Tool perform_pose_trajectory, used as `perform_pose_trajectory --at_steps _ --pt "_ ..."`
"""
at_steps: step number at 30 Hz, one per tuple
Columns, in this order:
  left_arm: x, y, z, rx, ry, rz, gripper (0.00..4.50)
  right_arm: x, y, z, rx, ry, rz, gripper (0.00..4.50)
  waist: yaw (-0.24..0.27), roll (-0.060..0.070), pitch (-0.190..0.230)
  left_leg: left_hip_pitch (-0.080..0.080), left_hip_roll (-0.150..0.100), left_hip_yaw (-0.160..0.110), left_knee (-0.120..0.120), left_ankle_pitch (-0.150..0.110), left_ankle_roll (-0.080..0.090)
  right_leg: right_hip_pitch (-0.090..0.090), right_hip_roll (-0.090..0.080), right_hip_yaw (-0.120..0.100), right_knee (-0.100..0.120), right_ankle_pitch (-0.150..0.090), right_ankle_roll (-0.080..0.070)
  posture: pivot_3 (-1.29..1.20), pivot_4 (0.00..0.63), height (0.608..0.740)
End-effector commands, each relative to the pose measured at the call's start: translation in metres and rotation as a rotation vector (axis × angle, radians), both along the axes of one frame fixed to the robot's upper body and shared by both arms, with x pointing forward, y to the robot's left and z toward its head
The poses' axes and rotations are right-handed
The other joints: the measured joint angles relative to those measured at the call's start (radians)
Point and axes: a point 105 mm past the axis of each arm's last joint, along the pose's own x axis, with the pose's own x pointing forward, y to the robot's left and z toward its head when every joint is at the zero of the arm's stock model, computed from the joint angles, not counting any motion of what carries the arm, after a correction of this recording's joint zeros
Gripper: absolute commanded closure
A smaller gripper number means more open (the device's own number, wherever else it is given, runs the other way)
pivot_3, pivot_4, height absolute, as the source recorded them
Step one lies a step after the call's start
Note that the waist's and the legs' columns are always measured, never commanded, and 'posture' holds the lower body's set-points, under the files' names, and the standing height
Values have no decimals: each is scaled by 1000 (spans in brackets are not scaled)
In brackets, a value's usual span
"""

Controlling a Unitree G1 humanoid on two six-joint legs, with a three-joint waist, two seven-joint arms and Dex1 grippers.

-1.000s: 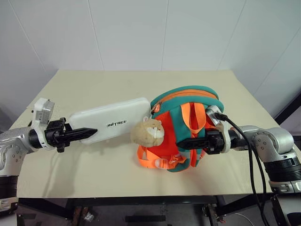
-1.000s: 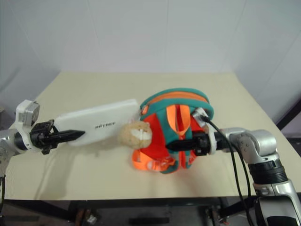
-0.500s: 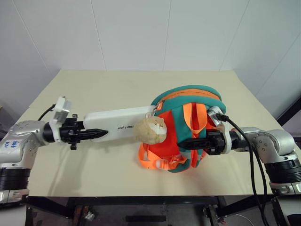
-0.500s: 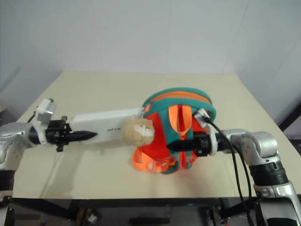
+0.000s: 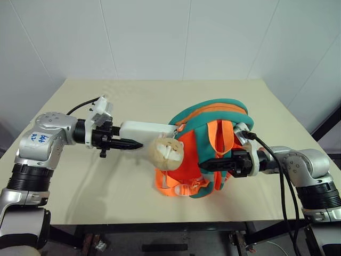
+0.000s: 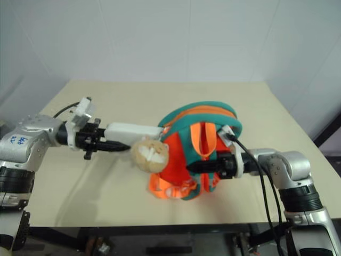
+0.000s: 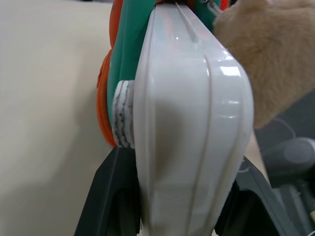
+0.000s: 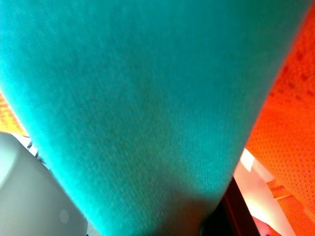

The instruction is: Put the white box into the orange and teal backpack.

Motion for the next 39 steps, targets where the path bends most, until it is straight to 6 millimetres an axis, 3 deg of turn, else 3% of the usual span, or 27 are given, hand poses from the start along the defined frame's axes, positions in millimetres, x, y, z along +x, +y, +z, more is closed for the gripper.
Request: perform_pose_trajectory --at_steps 1,13,31,39 --pt "7 -25 -5 119 -43 -1 3184 -4 4 7 22 -44 23 4434 0 0 0 0 0 0 1 0 0 0 1 1 0 0 1 0 150 740" --pt "5 -81 -9 5 -36 -95 3184 -2 7 3 36 -47 2 4434 0 0 0 0 1 1 6 -1 1 1 2 5 1 2 3 0 150 740" --pt "13 -112 -25 24 -72 -88 3184 1 13 2 55 -51 -3 4434 1 0 0 0 1 1 10 -1 2 3 2 6 1 3 4 0 150 740" --pt "-3 -93 -9 -20 -1 -130 652 2 14 1 58 -53 -10 4434 -5 0 0 0 1 1 10 -2 2 3 3 6 0 3 4 0 150 740"
